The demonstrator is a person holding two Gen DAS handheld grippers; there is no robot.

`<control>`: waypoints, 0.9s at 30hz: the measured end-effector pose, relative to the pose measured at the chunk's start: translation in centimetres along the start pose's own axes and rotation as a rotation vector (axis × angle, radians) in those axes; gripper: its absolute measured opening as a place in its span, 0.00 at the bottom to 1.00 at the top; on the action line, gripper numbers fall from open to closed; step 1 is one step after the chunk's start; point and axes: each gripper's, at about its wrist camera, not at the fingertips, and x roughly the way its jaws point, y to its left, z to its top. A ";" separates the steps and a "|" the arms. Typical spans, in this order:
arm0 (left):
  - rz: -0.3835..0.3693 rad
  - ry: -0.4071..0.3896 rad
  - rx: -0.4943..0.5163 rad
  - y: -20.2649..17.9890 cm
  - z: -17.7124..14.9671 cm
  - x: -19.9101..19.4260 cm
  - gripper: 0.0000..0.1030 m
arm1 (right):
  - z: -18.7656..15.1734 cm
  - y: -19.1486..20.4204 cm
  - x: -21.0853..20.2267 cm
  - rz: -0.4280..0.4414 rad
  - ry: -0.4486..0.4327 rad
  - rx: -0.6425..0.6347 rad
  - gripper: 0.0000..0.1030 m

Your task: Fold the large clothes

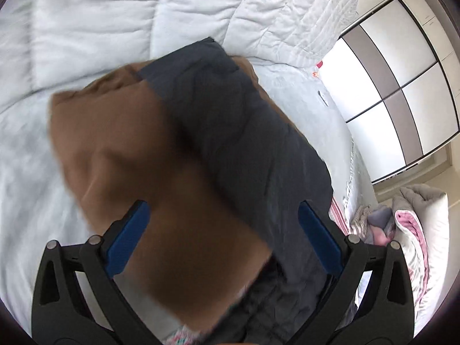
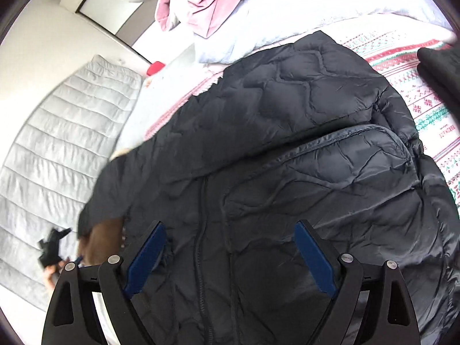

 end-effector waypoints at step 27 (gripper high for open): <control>-0.352 -0.233 0.547 -24.3 -11.7 -9.0 0.05 | -1.1 -4.7 -1.3 0.065 -0.121 0.292 0.89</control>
